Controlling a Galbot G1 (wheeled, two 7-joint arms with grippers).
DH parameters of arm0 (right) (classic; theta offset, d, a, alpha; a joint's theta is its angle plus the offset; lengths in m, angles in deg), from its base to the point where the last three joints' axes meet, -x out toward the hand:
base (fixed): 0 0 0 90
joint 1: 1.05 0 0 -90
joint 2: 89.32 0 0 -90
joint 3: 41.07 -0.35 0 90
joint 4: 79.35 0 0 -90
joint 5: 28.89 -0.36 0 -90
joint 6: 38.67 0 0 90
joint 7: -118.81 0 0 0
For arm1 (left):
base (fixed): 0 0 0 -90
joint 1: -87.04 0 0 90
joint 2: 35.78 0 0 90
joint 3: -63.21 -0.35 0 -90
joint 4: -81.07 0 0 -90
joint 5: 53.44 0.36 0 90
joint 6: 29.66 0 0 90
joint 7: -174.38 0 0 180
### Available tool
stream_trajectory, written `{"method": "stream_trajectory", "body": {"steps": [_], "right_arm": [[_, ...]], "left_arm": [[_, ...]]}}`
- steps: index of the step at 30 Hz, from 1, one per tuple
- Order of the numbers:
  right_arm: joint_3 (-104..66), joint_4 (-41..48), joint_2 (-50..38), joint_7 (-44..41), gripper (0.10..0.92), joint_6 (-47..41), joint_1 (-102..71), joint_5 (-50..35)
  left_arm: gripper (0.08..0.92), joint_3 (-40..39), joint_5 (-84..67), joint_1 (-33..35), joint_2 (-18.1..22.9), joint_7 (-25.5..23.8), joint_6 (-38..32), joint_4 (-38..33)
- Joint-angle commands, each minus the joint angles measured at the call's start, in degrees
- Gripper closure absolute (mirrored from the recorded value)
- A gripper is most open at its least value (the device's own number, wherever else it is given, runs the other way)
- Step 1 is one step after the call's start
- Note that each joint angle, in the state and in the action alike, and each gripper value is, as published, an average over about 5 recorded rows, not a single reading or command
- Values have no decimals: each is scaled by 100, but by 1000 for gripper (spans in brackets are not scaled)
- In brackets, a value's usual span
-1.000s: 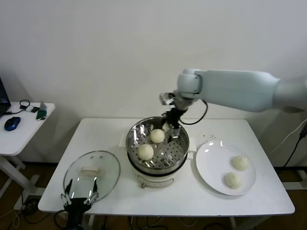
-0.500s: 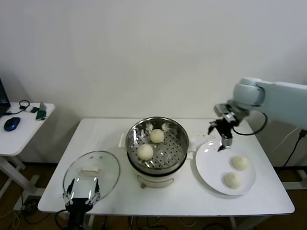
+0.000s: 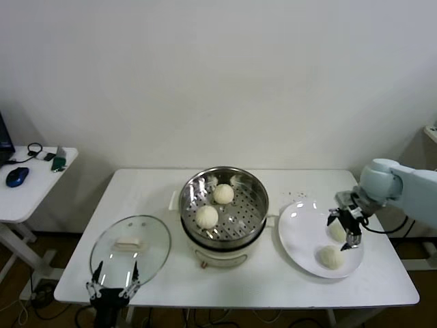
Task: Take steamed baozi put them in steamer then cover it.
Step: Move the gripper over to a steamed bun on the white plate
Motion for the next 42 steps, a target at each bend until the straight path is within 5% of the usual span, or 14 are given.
{"method": "stream_trajectory", "body": {"steps": [1,29,42], "right_arm": [[-727,271,-98,92,203,26,-1211,423],[-1042,781,473,32,204,93,-1538,579],[-761,715,431,-120,287,239,-969,447]], "left_arm": [[177,13,-76,7,23,35,21,14],[177,94,-84,50,10,51,-61,128],[177,76,-84,6,8,51,-36,104]]}}
